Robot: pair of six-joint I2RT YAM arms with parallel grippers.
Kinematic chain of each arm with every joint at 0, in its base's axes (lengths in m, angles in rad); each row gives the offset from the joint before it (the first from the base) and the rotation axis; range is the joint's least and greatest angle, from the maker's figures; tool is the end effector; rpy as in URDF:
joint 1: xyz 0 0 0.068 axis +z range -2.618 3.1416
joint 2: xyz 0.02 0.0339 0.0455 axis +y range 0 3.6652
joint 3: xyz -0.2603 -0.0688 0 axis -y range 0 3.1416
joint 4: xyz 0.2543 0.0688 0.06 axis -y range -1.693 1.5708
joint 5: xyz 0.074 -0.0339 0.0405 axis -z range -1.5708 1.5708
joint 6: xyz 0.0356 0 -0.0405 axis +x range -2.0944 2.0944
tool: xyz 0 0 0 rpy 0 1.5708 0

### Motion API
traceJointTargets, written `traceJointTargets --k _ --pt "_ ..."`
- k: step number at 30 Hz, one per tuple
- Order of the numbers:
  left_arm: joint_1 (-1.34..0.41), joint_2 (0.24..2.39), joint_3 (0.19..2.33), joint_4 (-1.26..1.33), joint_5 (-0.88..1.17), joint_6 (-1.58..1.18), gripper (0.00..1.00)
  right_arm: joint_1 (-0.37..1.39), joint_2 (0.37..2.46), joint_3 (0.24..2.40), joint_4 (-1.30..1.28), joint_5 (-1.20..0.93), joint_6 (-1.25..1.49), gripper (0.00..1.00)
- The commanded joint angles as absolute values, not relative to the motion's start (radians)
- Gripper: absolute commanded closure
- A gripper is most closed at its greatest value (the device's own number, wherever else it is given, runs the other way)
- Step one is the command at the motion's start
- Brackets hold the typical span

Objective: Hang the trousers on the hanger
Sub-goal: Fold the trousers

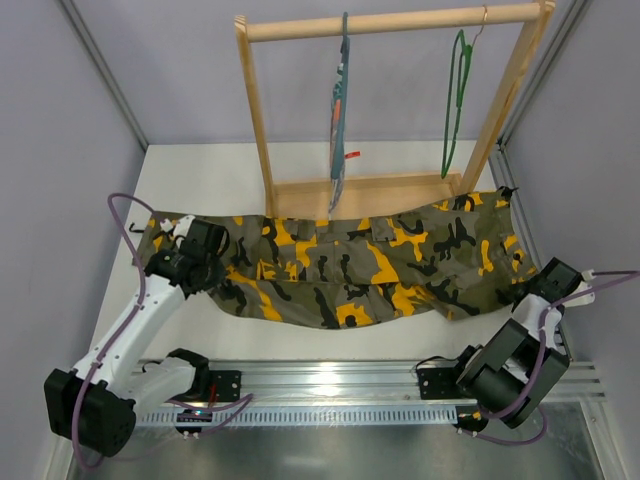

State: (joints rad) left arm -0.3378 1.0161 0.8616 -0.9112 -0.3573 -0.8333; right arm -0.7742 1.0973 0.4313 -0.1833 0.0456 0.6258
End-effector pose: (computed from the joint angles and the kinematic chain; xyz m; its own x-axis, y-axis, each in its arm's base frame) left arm 0.1884 -0.0530 0.2610 -0.6668 -0.5007 -0.5519 -0.5097 0.8467 -0.1523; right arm 0.1495 -0.1485 0.1530 -0.0134 0.8315 -0.5554 0.8980 0.2543 0.3592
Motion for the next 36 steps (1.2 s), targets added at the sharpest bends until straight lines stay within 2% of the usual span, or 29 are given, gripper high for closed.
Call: traceJointTargets --k 1,2,3,8,14,21,29,36 --pt "-0.328 1.020 0.882 -0.880 -0.410 -0.828 1.00 -0.781 1.048 0.446 -0.139 0.066 0.618 0.73" --pt "-0.330 1.020 0.887 -0.887 -0.417 -0.825 1.00 -0.781 1.036 0.459 -0.187 0.087 0.614 0.94" --pt "-0.328 1.022 0.893 -0.891 -0.425 -0.822 1.00 -0.779 1.025 0.492 -0.218 0.107 0.609 0.96" --pt "-0.312 1.075 0.966 -0.972 -0.558 -0.795 0.99 -0.781 0.956 0.641 -0.429 0.193 0.617 0.96" --pt "-0.226 1.048 1.014 -0.974 -0.554 -0.786 1.00 -0.756 1.008 0.787 -0.639 0.274 0.627 0.96" --pt "-0.140 1.005 1.078 -1.045 -0.581 -0.747 1.00 -0.750 0.980 0.856 -0.715 0.311 0.630 0.96" --pt "-0.017 0.980 1.088 -1.049 -0.620 -0.680 1.00 -0.723 1.046 0.951 -0.765 0.317 0.591 0.96" --pt "0.130 1.006 1.057 -0.999 -0.686 -0.574 1.00 -0.695 1.069 0.922 -0.756 0.360 0.583 0.94"
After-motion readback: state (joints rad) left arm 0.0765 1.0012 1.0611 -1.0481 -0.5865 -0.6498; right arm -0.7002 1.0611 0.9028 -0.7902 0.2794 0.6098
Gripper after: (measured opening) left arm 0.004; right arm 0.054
